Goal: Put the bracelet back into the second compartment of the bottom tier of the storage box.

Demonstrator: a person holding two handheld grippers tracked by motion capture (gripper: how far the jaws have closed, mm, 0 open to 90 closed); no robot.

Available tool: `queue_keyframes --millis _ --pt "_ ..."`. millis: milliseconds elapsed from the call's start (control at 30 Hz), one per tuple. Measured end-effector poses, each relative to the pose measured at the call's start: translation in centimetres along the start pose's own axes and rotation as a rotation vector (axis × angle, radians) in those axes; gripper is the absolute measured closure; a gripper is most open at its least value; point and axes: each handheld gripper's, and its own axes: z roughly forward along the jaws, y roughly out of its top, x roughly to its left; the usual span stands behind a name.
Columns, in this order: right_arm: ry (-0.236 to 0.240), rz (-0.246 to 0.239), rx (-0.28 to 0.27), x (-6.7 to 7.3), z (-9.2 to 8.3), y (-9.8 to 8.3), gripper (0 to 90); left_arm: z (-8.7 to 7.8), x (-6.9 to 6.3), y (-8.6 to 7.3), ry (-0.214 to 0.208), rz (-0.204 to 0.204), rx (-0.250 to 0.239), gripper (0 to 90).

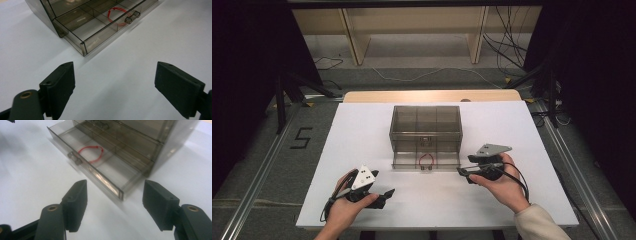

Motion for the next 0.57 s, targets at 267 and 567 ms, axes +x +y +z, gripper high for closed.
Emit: queue_keyframes --millis 267,567 --pt "-0.024 0.065 -0.034 -1.4 -2.8 -3.7 33.2 0.1 -0.1 0.0 -0.001 -0.001 0.001 16.5" --pt "-0.064 0.103 -0.024 -2.0 -4.1 -6.0 31.4 0.5 -1.6 0.9 -0.055 -0.006 -0.048 16.5"
